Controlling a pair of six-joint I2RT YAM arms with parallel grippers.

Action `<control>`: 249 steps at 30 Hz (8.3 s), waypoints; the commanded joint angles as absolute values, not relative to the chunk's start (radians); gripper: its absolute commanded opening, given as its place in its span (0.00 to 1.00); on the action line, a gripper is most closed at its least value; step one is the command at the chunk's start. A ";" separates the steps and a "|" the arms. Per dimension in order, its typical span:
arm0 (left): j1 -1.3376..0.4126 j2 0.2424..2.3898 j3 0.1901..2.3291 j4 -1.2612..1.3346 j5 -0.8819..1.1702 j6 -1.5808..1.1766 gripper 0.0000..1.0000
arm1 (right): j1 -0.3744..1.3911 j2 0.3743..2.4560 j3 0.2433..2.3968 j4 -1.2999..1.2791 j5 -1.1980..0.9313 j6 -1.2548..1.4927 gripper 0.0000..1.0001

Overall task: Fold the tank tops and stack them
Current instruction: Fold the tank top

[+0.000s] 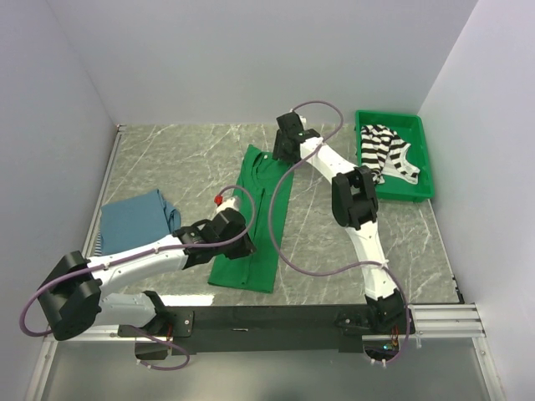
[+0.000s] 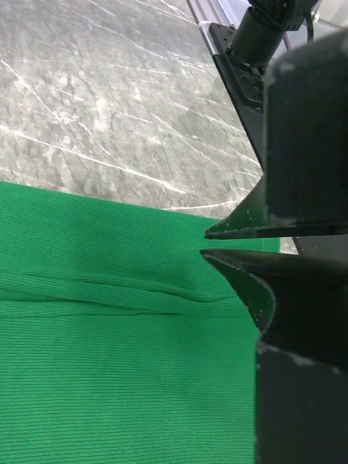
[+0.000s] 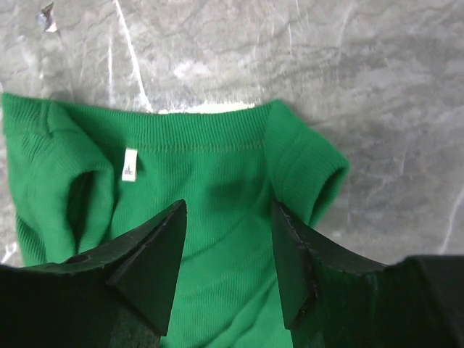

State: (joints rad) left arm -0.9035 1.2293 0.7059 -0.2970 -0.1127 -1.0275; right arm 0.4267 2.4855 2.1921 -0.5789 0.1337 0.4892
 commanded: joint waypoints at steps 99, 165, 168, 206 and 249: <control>-0.678 1.090 0.658 -0.353 -0.091 -1.092 0.01 | 0.940 1.324 0.862 -0.397 0.173 0.890 0.00; -0.604 1.462 0.632 -0.020 -0.049 -1.201 0.11 | 0.716 2.056 1.378 -0.235 0.120 0.555 0.32; -0.650 1.428 0.586 -0.038 -0.075 -1.244 0.12 | 0.755 2.037 1.335 -0.238 0.167 0.560 0.32; -0.788 0.953 0.330 -0.245 0.023 -1.295 0.56 | 0.805 1.100 0.483 -0.106 -0.104 0.929 0.54; -0.788 1.034 0.268 -0.218 -0.081 -1.329 0.09 | 0.911 1.252 0.370 0.012 0.087 1.121 0.16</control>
